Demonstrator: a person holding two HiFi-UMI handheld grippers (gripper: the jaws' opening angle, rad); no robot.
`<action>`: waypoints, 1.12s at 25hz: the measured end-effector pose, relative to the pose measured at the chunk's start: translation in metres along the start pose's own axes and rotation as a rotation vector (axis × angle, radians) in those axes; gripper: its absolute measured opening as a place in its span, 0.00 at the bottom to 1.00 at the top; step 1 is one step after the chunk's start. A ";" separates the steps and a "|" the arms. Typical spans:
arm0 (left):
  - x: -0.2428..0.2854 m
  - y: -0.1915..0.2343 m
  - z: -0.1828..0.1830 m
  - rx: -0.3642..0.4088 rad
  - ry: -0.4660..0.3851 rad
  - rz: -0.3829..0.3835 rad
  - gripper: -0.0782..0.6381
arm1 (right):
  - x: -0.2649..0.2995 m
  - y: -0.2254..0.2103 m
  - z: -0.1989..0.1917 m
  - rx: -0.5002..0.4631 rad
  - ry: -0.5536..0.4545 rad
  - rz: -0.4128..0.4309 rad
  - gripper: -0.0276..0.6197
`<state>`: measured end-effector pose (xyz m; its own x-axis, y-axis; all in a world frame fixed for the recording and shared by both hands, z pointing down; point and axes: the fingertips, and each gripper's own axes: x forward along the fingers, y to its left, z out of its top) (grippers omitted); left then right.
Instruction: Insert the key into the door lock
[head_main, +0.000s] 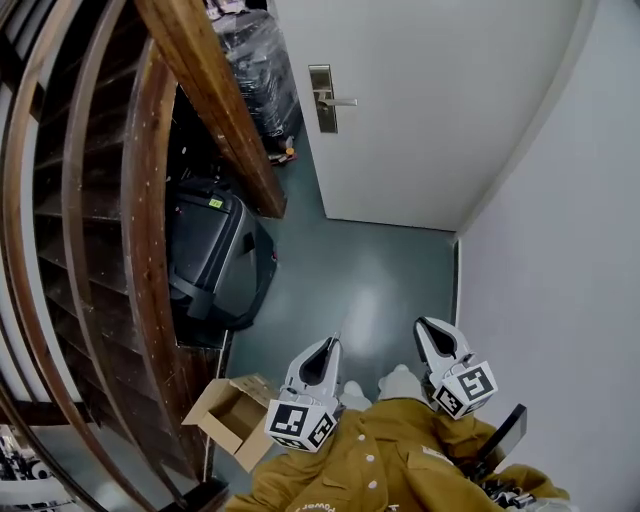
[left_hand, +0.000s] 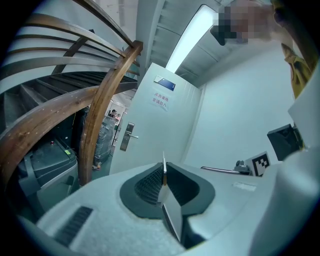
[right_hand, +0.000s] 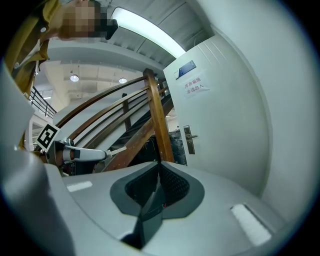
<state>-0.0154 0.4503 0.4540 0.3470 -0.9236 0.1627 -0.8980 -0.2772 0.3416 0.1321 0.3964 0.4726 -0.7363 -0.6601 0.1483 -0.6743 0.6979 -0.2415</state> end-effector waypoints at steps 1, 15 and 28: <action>0.003 0.005 0.001 -0.002 0.000 -0.002 0.15 | 0.004 -0.001 0.000 0.000 0.000 -0.004 0.07; 0.134 0.066 0.031 -0.019 0.009 0.043 0.15 | 0.123 -0.096 0.030 -0.015 0.016 0.085 0.05; 0.270 0.101 0.092 -0.054 -0.026 0.141 0.15 | 0.239 -0.202 0.100 -0.007 0.024 0.211 0.05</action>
<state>-0.0377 0.1488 0.4475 0.2110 -0.9591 0.1890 -0.9213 -0.1305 0.3663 0.0981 0.0703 0.4611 -0.8622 -0.4926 0.1183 -0.5056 0.8219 -0.2625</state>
